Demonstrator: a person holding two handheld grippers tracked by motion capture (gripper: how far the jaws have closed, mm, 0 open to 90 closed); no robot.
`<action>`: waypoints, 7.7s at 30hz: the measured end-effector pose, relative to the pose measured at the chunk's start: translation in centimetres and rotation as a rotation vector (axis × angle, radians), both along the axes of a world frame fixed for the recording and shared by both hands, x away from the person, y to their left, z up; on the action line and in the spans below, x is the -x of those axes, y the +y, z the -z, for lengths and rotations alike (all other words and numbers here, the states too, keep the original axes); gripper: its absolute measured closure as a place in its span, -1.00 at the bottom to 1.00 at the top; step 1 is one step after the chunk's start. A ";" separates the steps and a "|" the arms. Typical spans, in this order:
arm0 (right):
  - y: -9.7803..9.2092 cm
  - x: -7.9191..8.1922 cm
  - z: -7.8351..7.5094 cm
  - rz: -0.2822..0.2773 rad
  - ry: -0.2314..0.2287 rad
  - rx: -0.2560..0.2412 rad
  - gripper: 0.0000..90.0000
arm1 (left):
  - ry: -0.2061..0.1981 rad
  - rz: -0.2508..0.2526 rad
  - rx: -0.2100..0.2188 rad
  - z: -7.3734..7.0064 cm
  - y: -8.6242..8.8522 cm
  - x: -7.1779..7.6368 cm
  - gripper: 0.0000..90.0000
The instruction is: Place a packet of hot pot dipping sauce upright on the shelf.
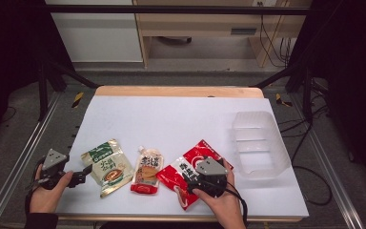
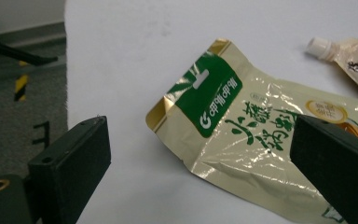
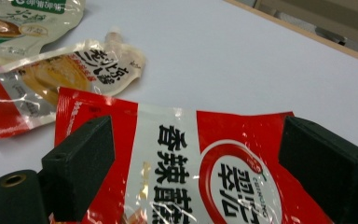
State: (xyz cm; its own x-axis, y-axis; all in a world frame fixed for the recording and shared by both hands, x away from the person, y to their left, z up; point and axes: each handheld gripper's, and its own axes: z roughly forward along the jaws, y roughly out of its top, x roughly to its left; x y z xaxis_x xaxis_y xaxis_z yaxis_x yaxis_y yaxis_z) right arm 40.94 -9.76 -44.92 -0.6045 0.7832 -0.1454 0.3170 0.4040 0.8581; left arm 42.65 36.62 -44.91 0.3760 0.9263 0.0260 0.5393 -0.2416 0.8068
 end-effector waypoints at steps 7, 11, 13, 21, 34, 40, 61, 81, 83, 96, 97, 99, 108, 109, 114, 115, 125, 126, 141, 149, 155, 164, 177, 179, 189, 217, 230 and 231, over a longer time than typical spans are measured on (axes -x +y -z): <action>-1.2 0.7 -0.1 0.034 0.002 0.007 -0.75 | -0.007 0.005 0.007 0.1 0.3 -0.3 -0.89; -1.4 0.6 0.0 0.035 0.008 0.010 -0.75 | 0.014 0.017 0.008 0.5 0.6 -0.6 -0.87; -1.2 0.6 0.0 0.030 0.012 0.014 -0.75 | 0.024 0.018 0.006 0.7 0.7 -0.8 -0.77; -0.6 0.6 0.4 0.011 0.016 0.057 -0.75 | 0.078 0.039 0.022 1.8 0.5 -2.6 -0.70; -0.4 0.8 0.3 -0.006 0.015 0.068 -0.74 | 0.127 0.126 0.042 2.2 0.0 -2.9 0.00; -0.4 0.7 0.4 -0.007 0.012 0.077 -0.74 | 0.123 0.111 0.029 1.9 0.1 -2.8 0.44; -0.7 1.1 -3.7 -0.041 -0.014 0.047 -0.65 | -0.007 0.246 -0.038 -7.4 -1.4 0.6 1.00; 2.7 -1.1 -9.6 -0.317 0.030 0.217 -0.52 | -0.056 0.533 -0.202 -16.2 -7.3 1.4 1.00; 3.5 -1.7 -11.3 -0.362 0.012 0.286 -0.47 | -0.060 0.573 -0.216 -16.6 -9.0 1.1 1.00; 3.9 -4.6 -14.7 -0.430 0.025 0.446 -0.15 | -0.079 0.726 -0.245 -17.3 -16.2 -0.9 1.00; 3.9 -4.6 -14.7 -0.430 0.025 0.446 -0.15 | -0.079 0.737 -0.244 -17.3 -16.6 -1.0 1.00; 3.7 -4.8 -14.7 -0.435 0.036 0.447 -0.15 | -0.078 0.772 -0.244 -17.1 -17.7 -1.2 1.00; 3.0 -5.8 -13.9 -0.515 0.054 0.480 0.27 | -0.071 0.837 -0.257 -16.5 -20.5 -1.3 1.00; 3.0 -5.7 -13.6 -0.532 0.072 0.487 0.36 | -0.071 0.842 -0.253 -16.4 -20.8 -1.3 1.00; 3.1 -5.5 -13.3 -0.548 0.077 0.506 0.57 | -0.071 0.849 -0.249 -16.3 -21.1 -1.4 1.00; 3.1 -5.5 -13.3 -0.548 0.078 0.505 0.62 | -0.070 0.851 -0.250 -16.2 -21.2 -1.4 1.00; 3.4 -5.7 -13.4 -0.561 0.102 0.518 1.00 | -0.069 0.826 -0.210 -15.9 -20.8 -1.7 1.00; 3.4 -5.8 -13.6 -0.552 0.105 0.528 1.00 | -0.072 0.819 -0.201 -15.8 -20.8 -1.8 1.00; 2.0 -7.3 -16.0 -0.477 0.106 0.612 1.00 | -0.124 0.687 -0.125 -12.5 -18.9 -0.6 -0.39; -0.7 -7.9 -17.7 -0.399 0.115 0.614 1.00 | -0.153 0.531 -0.133 -7.6 -16.2 0.5 -0.78; -3.0 -8.6 -18.8 -0.335 0.126 0.599 1.00 | -0.139 0.415 -0.138 -4.2 -12.9 -0.1 -0.85; -8.0 -10.4 -20.0 -0.215 0.146 0.550 1.00 | -0.155 0.278 -0.131 -2.2 -9.2 0.0 -0.87; -11.7 -12.8 -19.0 -0.118 0.179 0.528 1.00 | -0.154 0.195 -0.114 -1.2 -7.2 1.0 -0.87; -12.4 -13.1 -18.9 -0.100 0.181 0.518 1.00 | -0.164 0.175 -0.094 -1.3 -6.9 1.0 -0.87; -15.5 -14.0 -18.4 -0.013 0.194 0.489 1.00 | -0.141 0.156 -0.108 -0.8 -6.6 0.8 -0.87; -19.8 -16.0 -15.7 0.118 0.245 0.412 1.00 | -0.161 0.132 -0.105 -1.1 -6.0 0.9 -0.87; -20.3 -16.8 -13.8 0.137 0.310 0.415 1.00 | -0.156 0.142 -0.108 -1.0 -6.2 0.8 -0.87; -20.3 -16.9 -13.7 0.143 0.317 0.415 1.00 | -0.156 0.143 -0.109 -1.0 -6.2 0.8 -0.87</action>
